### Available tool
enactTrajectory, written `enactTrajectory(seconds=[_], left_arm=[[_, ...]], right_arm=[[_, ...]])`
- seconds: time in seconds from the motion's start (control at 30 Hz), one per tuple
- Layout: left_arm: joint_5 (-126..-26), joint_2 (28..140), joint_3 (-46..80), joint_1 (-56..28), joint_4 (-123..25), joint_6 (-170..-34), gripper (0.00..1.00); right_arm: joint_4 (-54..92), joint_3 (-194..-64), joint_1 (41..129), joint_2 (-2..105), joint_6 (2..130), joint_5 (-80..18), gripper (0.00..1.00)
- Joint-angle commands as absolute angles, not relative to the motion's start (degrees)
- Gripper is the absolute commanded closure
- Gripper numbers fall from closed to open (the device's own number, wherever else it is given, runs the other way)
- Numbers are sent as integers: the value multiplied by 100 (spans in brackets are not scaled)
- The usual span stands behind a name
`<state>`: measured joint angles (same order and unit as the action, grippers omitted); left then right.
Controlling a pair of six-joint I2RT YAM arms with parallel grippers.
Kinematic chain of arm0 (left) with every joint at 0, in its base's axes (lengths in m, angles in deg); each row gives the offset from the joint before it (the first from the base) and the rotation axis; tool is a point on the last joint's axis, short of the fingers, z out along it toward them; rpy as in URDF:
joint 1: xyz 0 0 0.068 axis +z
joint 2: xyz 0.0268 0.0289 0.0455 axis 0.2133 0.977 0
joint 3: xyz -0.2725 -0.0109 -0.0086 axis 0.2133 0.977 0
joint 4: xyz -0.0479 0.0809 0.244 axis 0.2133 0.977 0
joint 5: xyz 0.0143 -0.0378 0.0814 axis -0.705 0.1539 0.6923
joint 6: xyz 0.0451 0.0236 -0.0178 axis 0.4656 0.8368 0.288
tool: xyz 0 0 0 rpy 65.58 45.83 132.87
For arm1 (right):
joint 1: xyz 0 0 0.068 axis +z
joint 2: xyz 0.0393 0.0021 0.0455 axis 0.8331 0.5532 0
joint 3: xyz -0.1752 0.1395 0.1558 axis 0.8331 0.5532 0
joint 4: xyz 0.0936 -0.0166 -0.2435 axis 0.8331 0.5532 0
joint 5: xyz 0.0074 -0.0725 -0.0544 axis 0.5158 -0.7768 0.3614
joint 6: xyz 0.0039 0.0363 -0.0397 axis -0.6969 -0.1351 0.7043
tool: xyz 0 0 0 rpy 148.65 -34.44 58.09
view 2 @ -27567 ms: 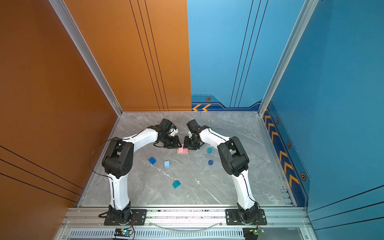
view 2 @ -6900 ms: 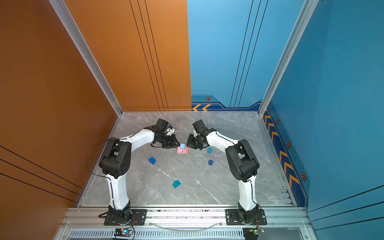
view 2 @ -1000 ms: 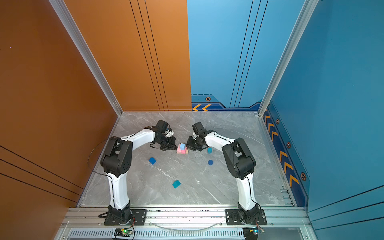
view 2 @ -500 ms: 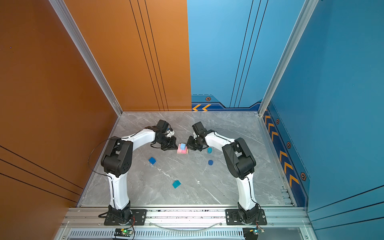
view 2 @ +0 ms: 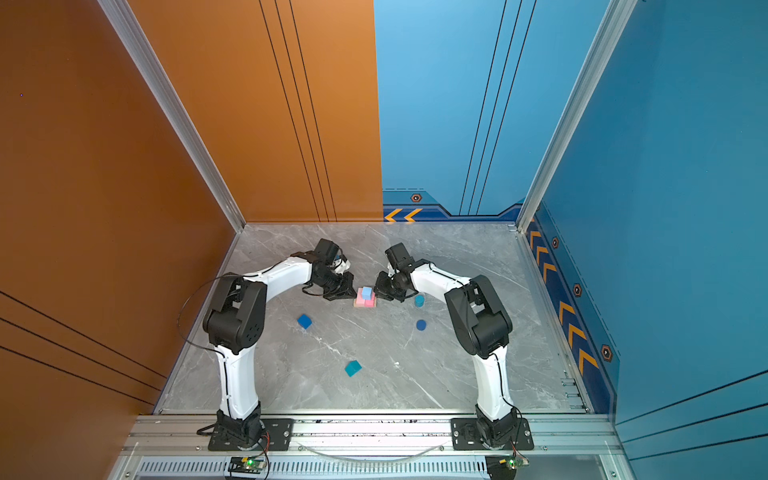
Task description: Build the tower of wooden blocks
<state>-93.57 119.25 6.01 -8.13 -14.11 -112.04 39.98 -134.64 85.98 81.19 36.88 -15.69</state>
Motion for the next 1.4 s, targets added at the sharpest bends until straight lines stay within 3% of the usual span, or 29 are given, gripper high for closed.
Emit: enactTrajectory(seconds=[0.0,0.43,0.73,1.37], left_arm=[[-9391,11995,492,-821,-1312,-11180,100],[-9244,11242,741,-661,-1312,-11206,100],[-9161,10752,1609,-651,-1324,-11256,100],[-9697,11506,2007,-754,-2232,-11760,100]], right_arm=[[4112,-13522,8551,8230,3714,-1703,100],[4091,-13360,8507,8082,3721,-1755,100],[4062,-13295,8480,8064,3726,-1752,100],[4027,-13181,8401,7993,3719,-1762,100]])
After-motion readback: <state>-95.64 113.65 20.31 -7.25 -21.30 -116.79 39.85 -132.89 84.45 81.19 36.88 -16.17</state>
